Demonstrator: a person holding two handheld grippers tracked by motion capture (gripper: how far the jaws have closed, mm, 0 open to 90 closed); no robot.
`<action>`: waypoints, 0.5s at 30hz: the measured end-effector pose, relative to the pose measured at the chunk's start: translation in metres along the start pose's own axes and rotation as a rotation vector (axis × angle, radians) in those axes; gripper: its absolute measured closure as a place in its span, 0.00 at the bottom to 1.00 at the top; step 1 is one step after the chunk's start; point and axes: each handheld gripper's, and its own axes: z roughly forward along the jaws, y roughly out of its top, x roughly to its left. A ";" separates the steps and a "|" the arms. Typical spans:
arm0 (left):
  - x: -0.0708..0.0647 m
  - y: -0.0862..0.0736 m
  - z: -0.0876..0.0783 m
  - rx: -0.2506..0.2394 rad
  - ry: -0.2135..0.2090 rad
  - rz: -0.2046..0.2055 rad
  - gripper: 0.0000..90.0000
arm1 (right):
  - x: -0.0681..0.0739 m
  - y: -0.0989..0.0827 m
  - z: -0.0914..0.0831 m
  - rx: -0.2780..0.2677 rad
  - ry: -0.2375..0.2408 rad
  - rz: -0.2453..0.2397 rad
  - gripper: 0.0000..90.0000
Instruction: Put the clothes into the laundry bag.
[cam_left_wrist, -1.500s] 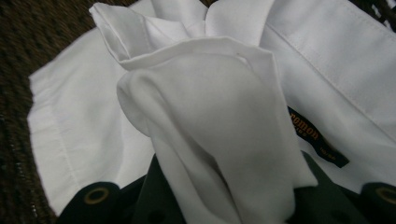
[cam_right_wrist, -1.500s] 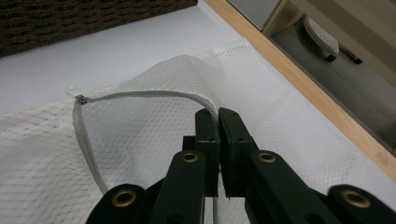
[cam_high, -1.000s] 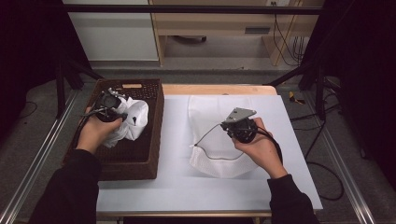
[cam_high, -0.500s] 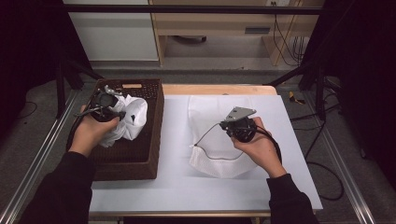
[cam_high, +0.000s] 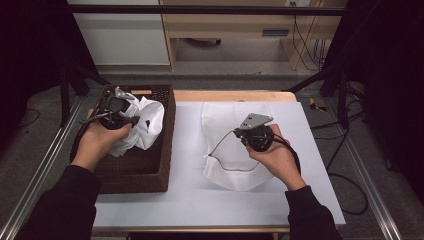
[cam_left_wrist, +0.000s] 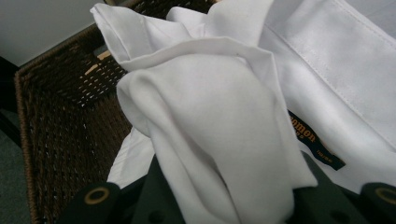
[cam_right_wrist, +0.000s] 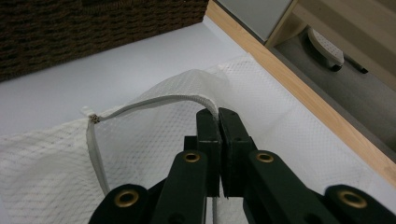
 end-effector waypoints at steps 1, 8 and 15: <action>-0.004 0.002 -0.006 -0.011 -0.005 0.009 0.81 | 0.000 0.001 0.000 -0.002 0.000 0.004 0.98; -0.018 0.006 -0.020 -0.007 -0.024 0.053 0.81 | 0.000 0.008 0.006 0.033 0.040 -0.004 0.98; -0.035 0.009 -0.036 -0.038 -0.060 0.088 0.81 | -0.003 0.010 0.011 0.056 0.084 0.022 0.98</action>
